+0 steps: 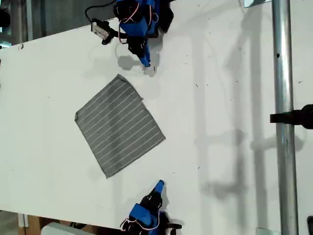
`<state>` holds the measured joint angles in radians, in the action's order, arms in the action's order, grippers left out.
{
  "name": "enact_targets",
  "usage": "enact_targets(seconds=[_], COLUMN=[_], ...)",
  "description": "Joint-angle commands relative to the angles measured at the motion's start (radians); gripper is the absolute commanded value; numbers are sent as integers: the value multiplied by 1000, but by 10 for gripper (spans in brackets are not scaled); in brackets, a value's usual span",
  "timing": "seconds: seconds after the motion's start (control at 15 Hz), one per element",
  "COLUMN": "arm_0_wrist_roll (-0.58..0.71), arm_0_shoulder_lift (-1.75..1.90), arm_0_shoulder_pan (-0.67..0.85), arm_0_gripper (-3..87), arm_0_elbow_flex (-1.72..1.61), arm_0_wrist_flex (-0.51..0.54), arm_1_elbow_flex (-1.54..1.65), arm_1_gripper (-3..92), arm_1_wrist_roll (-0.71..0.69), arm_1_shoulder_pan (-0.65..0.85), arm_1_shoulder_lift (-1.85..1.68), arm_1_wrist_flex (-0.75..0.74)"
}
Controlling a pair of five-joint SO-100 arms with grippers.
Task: Grasp corners of a towel and fold twice.
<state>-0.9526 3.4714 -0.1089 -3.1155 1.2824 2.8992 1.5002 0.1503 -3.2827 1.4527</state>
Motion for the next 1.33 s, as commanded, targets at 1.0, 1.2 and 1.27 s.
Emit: enact_targets(seconds=[1.0,1.2,1.27], arm_0_wrist_roll=[-692,-678,-673], arm_0_shoulder_lift=[3,3,3], arm_0_shoulder_pan=[118,123,123], arm_0_gripper=[-28,-28,-28], arm_0_elbow_flex=[-6,-6,-6], arm_0_wrist_flex=[5,5,5], arm_1_elbow_flex=[-60,-287,-405], arm_1_gripper=[-3,-3,-3], arm_1_wrist_roll=[-38,-190,-298], arm_1_shoulder_pan=[-8,64,114], arm_1_shoulder_lift=[5,281,423], arm_1_wrist_flex=[-6,-67,-75])
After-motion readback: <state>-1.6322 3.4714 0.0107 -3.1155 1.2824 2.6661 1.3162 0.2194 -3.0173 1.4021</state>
